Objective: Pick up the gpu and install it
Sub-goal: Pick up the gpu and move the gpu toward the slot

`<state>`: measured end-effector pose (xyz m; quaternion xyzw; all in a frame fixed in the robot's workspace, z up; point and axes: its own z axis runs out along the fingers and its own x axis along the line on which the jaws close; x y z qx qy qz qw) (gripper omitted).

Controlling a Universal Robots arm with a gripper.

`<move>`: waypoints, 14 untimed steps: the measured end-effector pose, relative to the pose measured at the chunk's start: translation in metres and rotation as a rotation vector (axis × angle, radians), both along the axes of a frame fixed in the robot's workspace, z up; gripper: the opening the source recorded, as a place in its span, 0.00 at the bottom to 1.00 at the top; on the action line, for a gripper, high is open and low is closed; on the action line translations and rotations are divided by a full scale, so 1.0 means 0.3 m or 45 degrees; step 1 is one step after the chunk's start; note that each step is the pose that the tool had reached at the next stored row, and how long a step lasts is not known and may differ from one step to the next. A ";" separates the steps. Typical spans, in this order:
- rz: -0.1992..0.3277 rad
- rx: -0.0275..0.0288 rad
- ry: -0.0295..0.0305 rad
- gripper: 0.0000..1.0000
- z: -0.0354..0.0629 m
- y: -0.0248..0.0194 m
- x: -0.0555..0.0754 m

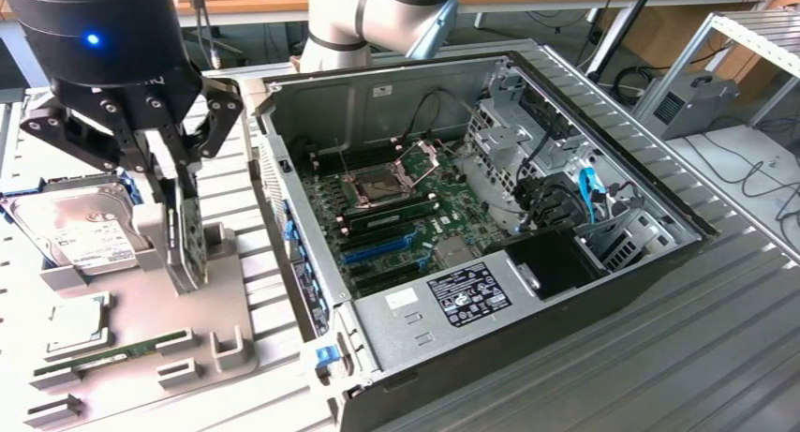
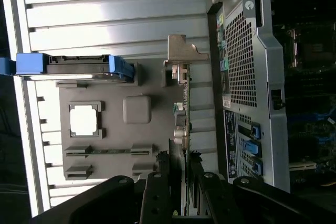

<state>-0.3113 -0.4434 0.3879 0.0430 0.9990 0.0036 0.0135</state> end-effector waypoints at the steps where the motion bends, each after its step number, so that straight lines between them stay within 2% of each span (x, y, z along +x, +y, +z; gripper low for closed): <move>1: 0.000 -0.0438 -0.0001 0.26 0.026 0.000 0.000; 2: 0.000 -0.0462 -0.0001 0.26 0.078 0.000 0.000; 4: 0.000 -0.0463 0.0000 0.26 0.115 0.000 0.000; 14: 0.000 -0.0463 -0.0001 0.26 0.135 0.000 0.000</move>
